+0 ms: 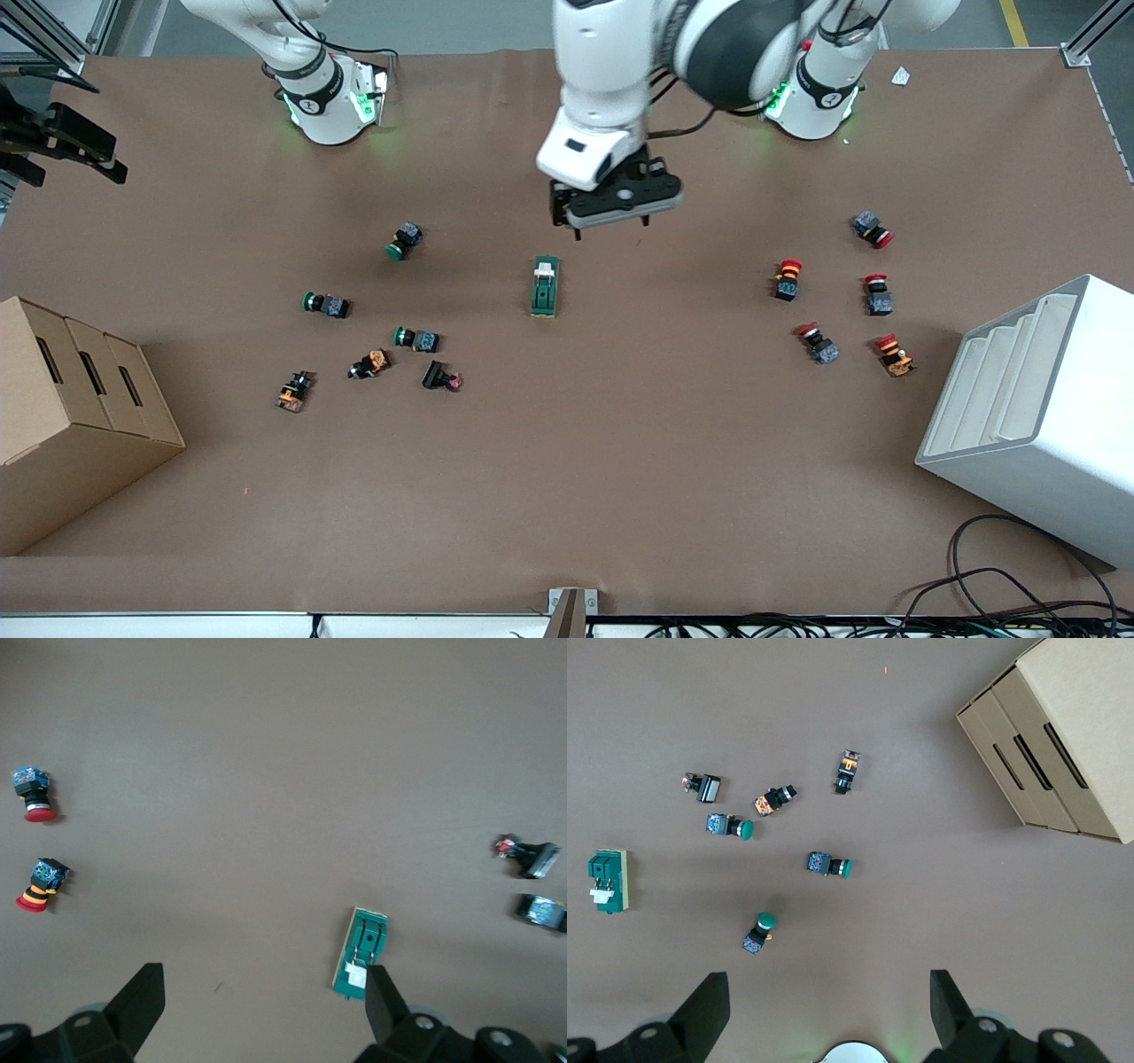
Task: Close load switch with both arms
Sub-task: 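Move the left gripper over the green load switch, then lower the left gripper onto the switch while the right gripper approaches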
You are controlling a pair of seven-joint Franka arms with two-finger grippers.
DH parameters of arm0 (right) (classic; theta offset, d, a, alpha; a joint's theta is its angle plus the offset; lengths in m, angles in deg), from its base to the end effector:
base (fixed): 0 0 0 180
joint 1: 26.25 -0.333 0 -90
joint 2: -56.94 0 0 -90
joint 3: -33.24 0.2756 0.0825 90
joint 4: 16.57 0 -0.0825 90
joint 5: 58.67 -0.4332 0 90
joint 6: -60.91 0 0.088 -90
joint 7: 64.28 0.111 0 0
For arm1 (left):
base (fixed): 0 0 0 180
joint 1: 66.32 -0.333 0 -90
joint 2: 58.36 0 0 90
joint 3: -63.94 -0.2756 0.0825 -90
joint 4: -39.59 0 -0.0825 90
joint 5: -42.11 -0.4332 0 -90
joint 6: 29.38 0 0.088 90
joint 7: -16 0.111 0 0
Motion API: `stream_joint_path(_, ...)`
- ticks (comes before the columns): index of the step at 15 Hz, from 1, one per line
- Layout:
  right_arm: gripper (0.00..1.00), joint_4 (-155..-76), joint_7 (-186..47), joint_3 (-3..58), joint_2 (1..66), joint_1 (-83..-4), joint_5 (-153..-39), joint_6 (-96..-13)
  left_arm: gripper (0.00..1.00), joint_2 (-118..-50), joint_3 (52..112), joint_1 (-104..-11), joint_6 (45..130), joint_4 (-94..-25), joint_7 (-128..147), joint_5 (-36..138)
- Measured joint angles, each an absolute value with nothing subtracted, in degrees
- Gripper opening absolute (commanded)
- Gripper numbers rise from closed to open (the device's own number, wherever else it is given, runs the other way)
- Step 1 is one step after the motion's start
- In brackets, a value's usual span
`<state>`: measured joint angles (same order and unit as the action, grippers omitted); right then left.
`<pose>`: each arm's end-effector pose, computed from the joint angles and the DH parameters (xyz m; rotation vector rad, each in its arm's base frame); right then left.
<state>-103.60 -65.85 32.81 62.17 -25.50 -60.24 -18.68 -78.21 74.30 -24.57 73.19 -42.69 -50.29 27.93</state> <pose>0.5576 -0.0083 0.6442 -3.1123 -0.0176 0.0590 0.4589 -0.5305 0.4483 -3.0344 -0.3137 -0.2481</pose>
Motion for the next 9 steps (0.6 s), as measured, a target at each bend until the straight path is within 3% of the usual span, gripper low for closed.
stream_joint_path(4,1.00,-103.6,-65.8,32.7,60.3,-25.5,-60.2,-18.9,1.00,-84.4,74.3,-17.0,74.2,-43.2,-62.9,19.4)
stream_joint_path(9,1.00,-103.8,-65.9,32.6,53.8,-25.5,-60.2,-20.4,1.00,-89.9,74.3,-11.8,85.4,-48.6,-79.6,9.0)
